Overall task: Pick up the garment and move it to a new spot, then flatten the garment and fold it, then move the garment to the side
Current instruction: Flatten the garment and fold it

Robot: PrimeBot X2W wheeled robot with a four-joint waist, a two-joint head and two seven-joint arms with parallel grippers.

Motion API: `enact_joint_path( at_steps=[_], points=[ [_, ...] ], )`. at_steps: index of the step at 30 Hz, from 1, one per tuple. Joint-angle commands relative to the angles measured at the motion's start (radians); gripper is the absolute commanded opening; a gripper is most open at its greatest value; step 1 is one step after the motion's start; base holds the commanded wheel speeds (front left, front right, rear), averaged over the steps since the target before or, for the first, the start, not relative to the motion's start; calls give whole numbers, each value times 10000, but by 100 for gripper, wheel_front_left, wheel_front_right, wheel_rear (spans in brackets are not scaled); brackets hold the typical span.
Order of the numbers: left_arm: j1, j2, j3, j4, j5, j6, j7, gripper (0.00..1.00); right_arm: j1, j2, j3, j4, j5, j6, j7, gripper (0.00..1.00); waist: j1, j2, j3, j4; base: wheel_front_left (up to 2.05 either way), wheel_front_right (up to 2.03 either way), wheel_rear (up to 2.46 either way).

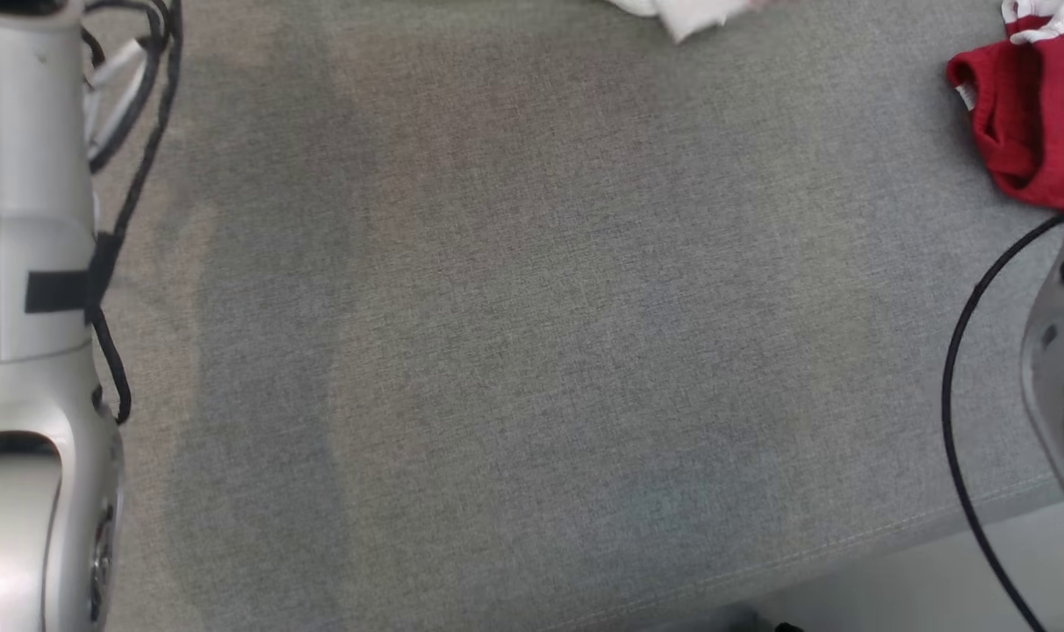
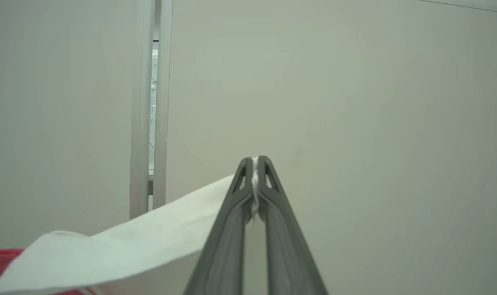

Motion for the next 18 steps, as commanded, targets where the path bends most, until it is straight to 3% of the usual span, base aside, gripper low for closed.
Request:
enact_joint_path(
  at_steps=[1, 9, 13, 18],
  points=[
    [-323, 104, 73, -112, 65, -96, -168, 0, -372, -14, -74, 16, -143, -6, -152, 0, -2, 0, 70, -14, 0, 0, 0],
    [783, 465, -154, -187, -68, -166, -418, 0, 142, -100, 477, 700, -202, -10, -253, 0, -2, 0, 262, 176, 0, 0, 0],
    [2242, 379, -570, 327, -547, -169, -414, 0, 1315, -274, 1449, 1502, 121, -11, -258, 0, -2, 0, 123, 278, 0, 0, 0],
    [4372, 192, -989, 883, -1316, -171, -373, 0, 3436, -582, 2717, 1810, 1512, -12, 258, 0, -2, 0, -526, 481, 0, 0, 0]
  ],
)
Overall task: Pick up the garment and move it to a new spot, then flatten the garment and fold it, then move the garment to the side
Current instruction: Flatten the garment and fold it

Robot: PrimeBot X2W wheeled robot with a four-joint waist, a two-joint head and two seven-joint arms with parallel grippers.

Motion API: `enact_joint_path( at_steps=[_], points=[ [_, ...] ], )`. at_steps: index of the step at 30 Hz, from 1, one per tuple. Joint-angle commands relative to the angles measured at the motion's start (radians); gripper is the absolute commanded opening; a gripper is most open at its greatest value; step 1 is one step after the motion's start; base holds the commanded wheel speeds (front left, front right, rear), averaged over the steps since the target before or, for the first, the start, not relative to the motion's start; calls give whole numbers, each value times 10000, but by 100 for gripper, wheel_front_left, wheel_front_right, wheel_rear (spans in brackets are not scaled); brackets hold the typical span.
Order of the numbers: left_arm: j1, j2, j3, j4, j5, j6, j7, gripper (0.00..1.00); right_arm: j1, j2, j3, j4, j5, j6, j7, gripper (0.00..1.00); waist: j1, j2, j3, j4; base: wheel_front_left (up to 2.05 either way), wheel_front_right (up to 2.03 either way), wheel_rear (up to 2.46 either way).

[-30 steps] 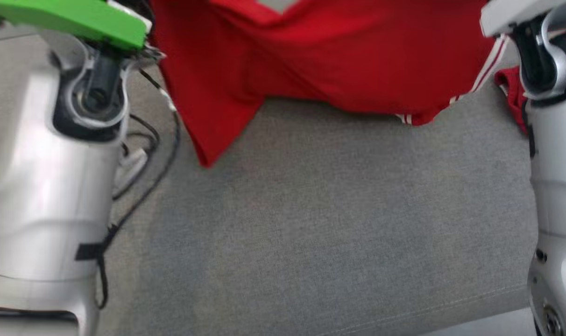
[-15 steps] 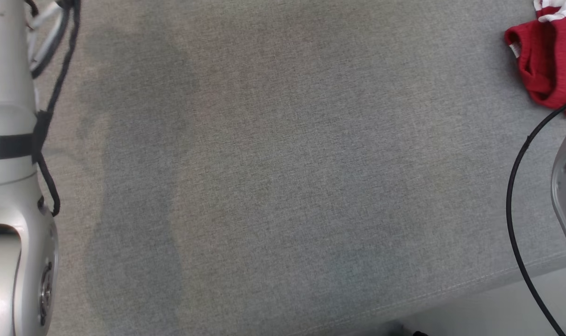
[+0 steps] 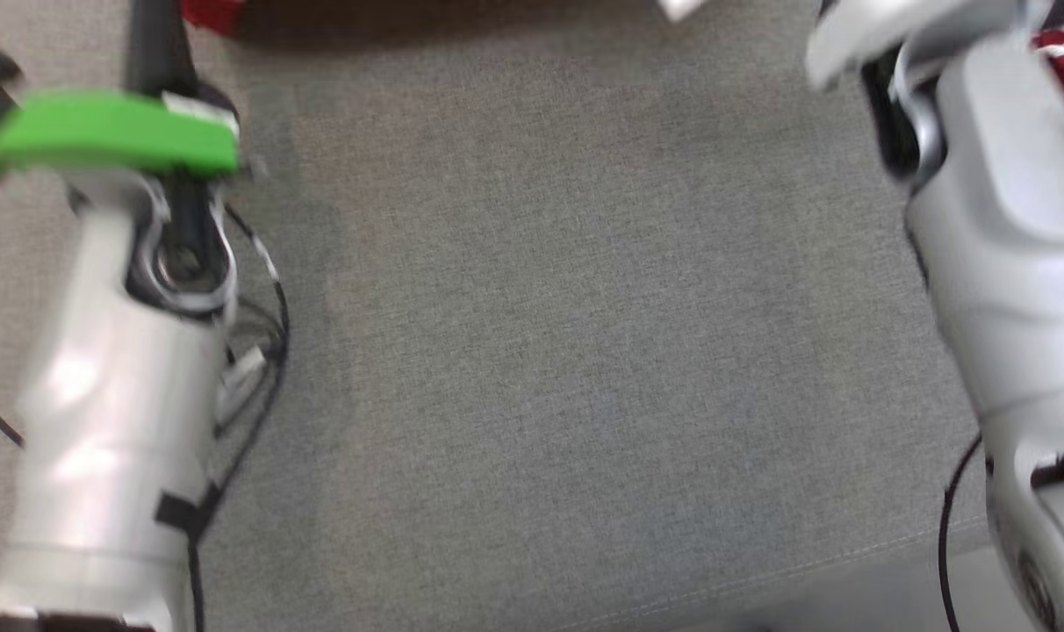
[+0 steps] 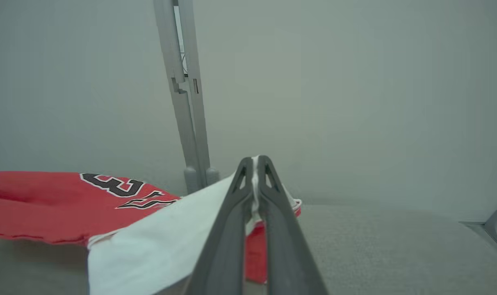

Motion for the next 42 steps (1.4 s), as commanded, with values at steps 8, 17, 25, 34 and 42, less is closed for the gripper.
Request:
enact_joint_path(
  at_steps=[8, 17, 25, 34, 42],
  points=[
    [3389, -94, 183, -326, -1665, -46, 176, 0, 4013, -1060, 228, -2394, 1721, -18, 1444, 0, -2, 0, -1798, 524, 0, 0, 0],
    [5785, 200, -635, -840, -1512, 132, 804, 0, 8578, -889, -1377, -6086, 1623, -18, 4741, 0, -2, 0, -2909, 874, 0, 0, 0],
    [7020, 465, -1201, -1345, -1018, 720, 961, 0, 11207, 173, -2298, -8533, 863, -16, 7190, 0, -2, 0, -3358, 1159, 0, 0, 0],
    [8390, 505, -1475, -2157, -1123, 1264, 1206, 0, 12473, 634, -3148, -9714, 127, -16, 8805, 0, -2, 0, -3525, 1232, 0, 0, 0],
    [8752, 563, -1514, -3032, -1281, 1388, 1349, 0, 12282, 823, -3302, -10400, -157, -16, 8732, 0, -2, 0, -3511, 1364, 0, 0, 0]
  ],
)
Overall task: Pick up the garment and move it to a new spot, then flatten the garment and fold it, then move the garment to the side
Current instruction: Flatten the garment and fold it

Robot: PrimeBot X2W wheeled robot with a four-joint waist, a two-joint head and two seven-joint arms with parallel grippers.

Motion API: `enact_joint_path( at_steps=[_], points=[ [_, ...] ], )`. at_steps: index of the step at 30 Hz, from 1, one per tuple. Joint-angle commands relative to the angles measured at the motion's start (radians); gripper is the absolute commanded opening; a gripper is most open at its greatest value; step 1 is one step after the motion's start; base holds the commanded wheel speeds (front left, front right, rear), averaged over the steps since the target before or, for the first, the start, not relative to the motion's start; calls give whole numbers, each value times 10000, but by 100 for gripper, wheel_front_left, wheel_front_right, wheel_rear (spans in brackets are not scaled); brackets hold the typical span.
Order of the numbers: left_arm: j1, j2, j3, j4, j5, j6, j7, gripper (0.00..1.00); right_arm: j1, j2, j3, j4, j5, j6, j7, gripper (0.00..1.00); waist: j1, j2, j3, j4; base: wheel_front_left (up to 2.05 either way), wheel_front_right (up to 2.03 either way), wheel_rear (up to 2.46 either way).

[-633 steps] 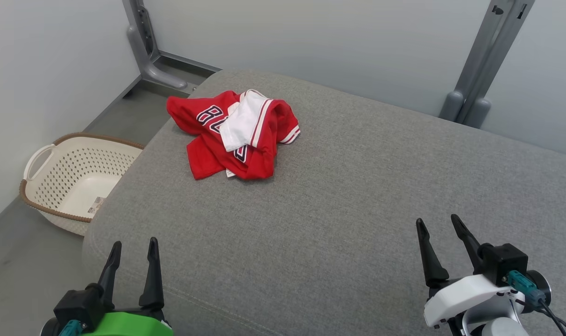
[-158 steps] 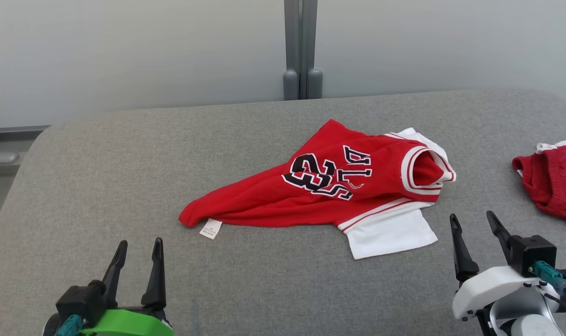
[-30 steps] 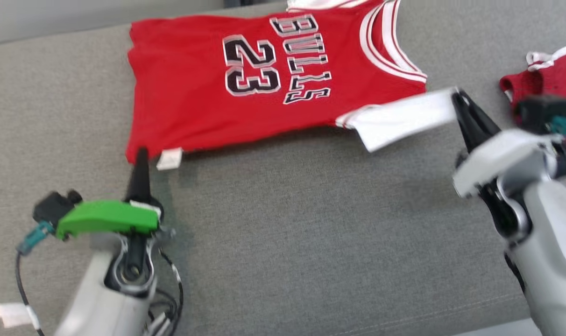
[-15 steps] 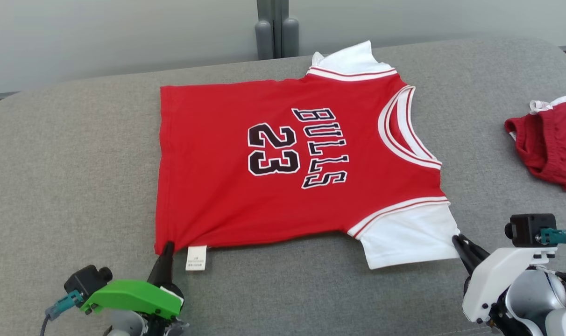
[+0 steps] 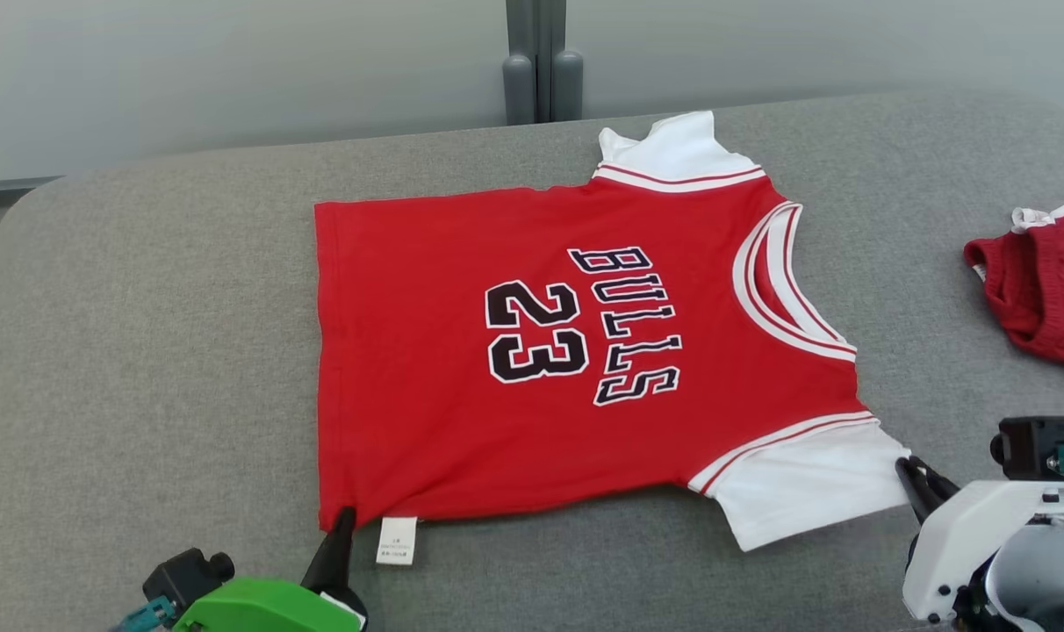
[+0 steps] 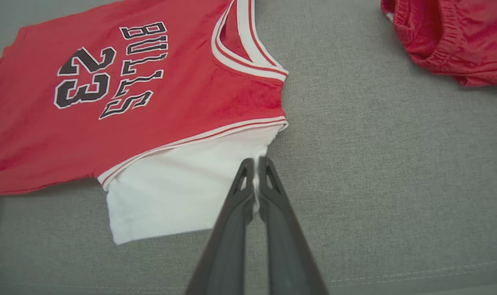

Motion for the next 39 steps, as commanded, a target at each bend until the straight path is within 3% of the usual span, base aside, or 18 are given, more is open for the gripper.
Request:
enact_joint_path(
  at_steps=[1, 9, 18, 28, 37, 38, 39],
  points=[
    [-102, -30, 71, -163, -133, 14, 58, 0, -309, -98, 86, -56, -62, -14, -141, 0, 1, 0, 18, 40, 0, 0, 0],
    [-1260, -307, 73, -336, -252, 114, 427, 0, -2059, -944, 731, 998, 150, -13, -785, 0, 1, 0, 71, 78, 0, 0, 0],
    [-2841, -636, 48, 657, -269, 101, 814, 0, -4325, -1586, 1690, 3118, 101, -14, -1818, 0, 1, 0, 527, 185, 0, 0, 0],
    [-4500, -1086, -111, 2427, 107, 155, 768, 0, -6147, -1702, 2179, 4901, -336, -14, -3133, 0, 1, 0, 1250, 427, 0, 0, 0],
    [-5341, -1276, -210, 3694, 522, 175, 259, 1, -6832, -1529, 2006, 5892, -941, -15, -3834, 0, 1, 0, 1483, 676, 0, 0, 0],
    [-5389, -1300, -222, 3794, 523, 148, 238, 45, -6884, -1490, 1966, 5979, -968, -15, -3940, 12, 1, 0, 1484, 692, 0, 0, 0],
    [-5425, -1322, -231, 3863, 532, 118, 213, 89, -6929, -1472, 1926, 6045, -1022, -15, -4045, 79, 1, 0, 1483, 706, 0, 0, 0]
  ],
)
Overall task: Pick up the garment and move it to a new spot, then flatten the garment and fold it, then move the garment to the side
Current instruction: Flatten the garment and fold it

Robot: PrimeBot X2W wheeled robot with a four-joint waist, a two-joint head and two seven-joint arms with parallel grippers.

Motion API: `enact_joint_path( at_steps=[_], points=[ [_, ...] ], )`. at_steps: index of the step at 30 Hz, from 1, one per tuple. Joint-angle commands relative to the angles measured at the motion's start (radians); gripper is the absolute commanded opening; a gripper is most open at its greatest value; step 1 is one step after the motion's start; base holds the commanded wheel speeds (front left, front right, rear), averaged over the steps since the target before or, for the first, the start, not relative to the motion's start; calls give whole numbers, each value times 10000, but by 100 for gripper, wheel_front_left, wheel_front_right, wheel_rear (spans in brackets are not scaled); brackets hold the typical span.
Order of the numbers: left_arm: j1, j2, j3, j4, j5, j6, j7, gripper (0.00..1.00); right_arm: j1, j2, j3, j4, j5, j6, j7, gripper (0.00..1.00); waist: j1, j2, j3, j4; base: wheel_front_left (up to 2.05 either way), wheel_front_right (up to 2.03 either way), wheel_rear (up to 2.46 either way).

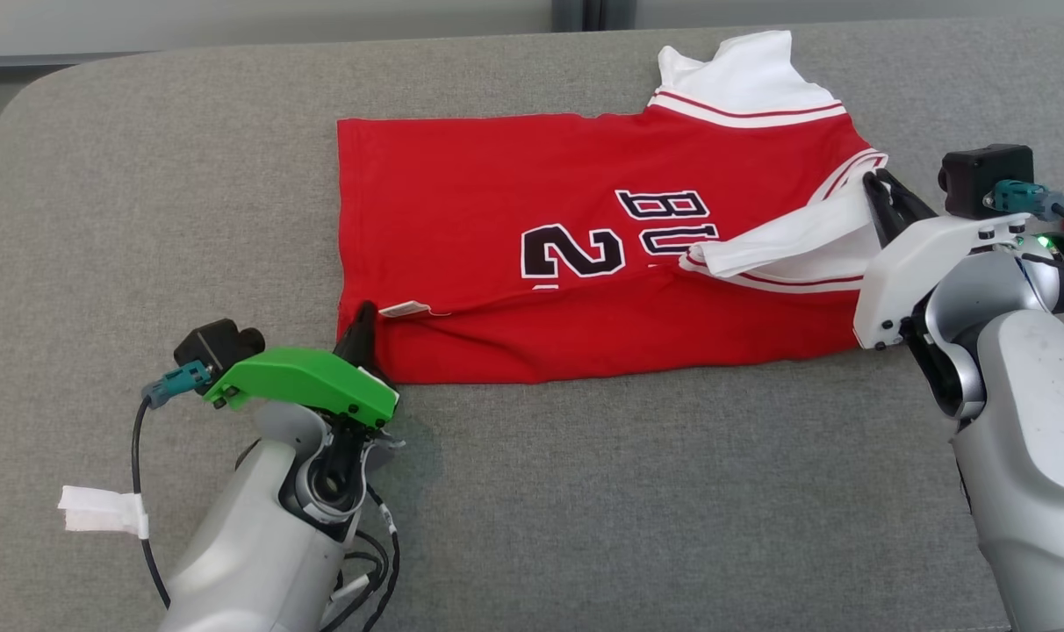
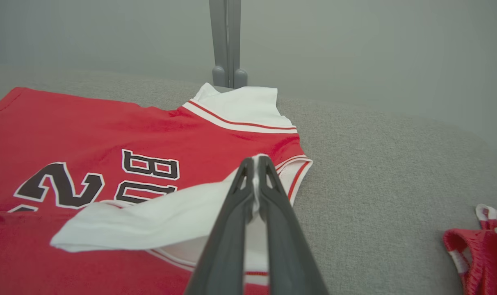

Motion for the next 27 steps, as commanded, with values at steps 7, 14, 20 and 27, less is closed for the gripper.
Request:
enact_joint_path(
  at_steps=[7, 14, 20, 27],
  points=[
    [-102, 166, -268, 414, 499, -108, -308, 100, -235, 130, -65, 378, -24, -15, -1089, 100, 0, 0, -175, 20, 0, 0, 0],
    [335, 798, -1192, 305, 1950, 467, -980, 100, 719, 18, -637, 591, 20, -15, -279, 100, 0, 0, -575, -42, 0, 0, 0],
    [328, 1023, -2155, 205, 3136, 1073, -1003, 100, 1704, 175, -1355, 348, -296, -15, 1143, 100, 0, 0, -676, -183, 0, 0, 0],
    [-8, 1255, -3040, 494, 4187, 1602, -849, 100, 1668, 675, -1621, 468, -719, -15, 1206, 100, 0, 0, -427, -388, 0, 0, 0]
  ],
)
